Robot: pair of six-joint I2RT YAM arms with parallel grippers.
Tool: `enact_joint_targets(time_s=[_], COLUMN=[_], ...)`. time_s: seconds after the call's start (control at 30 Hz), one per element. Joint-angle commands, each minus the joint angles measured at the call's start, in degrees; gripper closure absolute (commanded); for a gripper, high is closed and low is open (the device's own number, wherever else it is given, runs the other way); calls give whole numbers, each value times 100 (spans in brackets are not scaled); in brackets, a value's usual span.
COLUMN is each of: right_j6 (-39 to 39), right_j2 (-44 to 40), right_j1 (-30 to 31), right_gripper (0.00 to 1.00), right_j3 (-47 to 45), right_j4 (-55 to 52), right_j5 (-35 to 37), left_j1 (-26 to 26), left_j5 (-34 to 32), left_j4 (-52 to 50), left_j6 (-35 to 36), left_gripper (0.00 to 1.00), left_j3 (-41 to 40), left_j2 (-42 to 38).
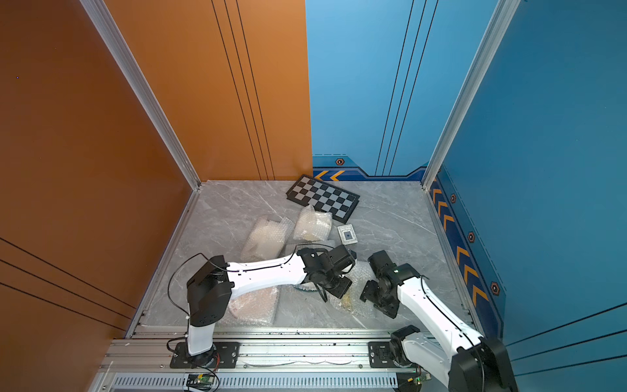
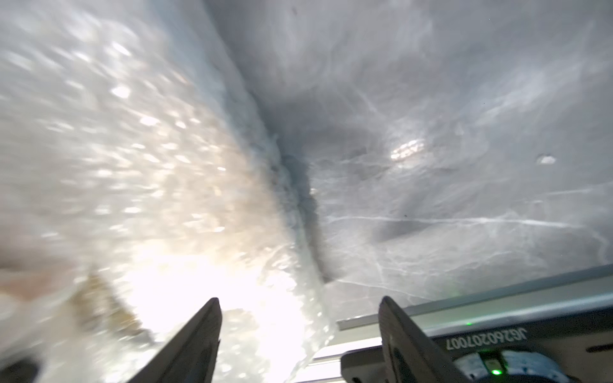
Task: Unpack dinner plates from bubble wrap
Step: Unwrap the bubble wrap at the center of the board.
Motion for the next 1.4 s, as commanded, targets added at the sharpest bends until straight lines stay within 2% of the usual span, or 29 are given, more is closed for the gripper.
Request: enact_joint_targets(time_s=[0.0, 0.3, 0.37, 0.57, 0.87, 1.07, 1.23, 1.37], right_j6=[-379, -734, -805, -1056, -1369, -1312, -1182, -1112], right_j2=[-129, 268, 335, 744, 828, 968, 931, 849], right_j1=[-586, -1036, -1225, -1559, -2241, -2245, -2176, -2114], right_gripper=[24, 24, 26, 43, 45, 47, 53, 62], right_j3=[215, 418, 403, 318, -340, -558, -734, -831], right_j4=[-386, -331, -216, 257, 1290, 1783, 2197, 2340], right_j5=[-503, -563, -644, -955, -1663, -1875, -2065, -2079], left_j1=[51, 56, 59, 85, 193, 225, 219, 230], left_j5=[115, 213, 214, 235, 192, 236, 273, 296], left_j4=[88, 93, 91, 84, -93, -95, -110, -157], left_j6=[-26, 32, 41, 54, -21, -33, -75, -77], left_gripper=[100, 100, 100, 100, 100, 100, 100, 100], left_j3=[-69, -40, -72, -181, -307, -390, -332, -219], left_j2=[-152, -145, -167, -137, 10, 54, 129, 211])
